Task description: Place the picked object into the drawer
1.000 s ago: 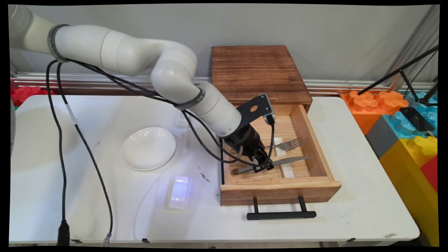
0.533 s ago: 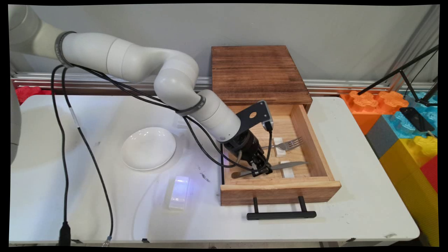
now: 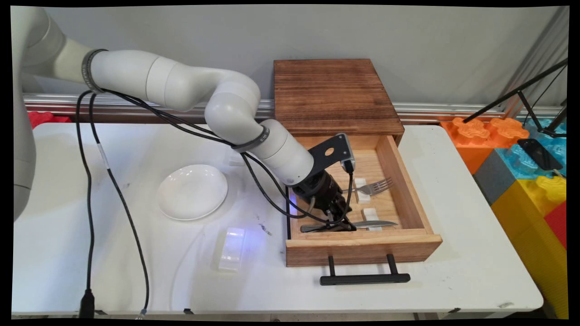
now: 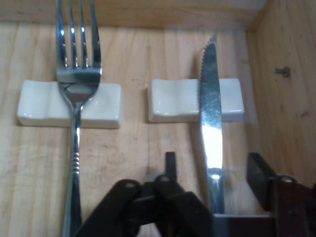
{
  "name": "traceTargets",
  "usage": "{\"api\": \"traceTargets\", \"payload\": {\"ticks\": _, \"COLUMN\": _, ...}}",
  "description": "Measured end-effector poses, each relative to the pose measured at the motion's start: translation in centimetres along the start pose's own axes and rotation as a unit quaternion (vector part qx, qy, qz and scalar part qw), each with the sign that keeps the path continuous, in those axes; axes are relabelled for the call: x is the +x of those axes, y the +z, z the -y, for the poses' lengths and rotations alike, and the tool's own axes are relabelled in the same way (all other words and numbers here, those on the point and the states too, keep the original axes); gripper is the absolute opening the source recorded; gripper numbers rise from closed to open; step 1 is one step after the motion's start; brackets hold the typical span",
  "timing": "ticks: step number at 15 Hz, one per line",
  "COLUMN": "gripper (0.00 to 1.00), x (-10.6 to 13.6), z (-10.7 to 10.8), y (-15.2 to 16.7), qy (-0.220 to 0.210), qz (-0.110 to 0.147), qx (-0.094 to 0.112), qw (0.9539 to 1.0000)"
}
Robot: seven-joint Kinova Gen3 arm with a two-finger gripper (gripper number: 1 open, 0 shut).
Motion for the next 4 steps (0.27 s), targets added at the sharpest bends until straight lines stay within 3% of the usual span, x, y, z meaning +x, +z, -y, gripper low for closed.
{"api": "traceTargets", "payload": {"ticks": 4, "gripper": 1.00, "x": 0.56, "z": 0.45, "y": -0.69, "qy": 0.000, "qz": -0.003, "qx": 0.001, "qw": 1.0000}}
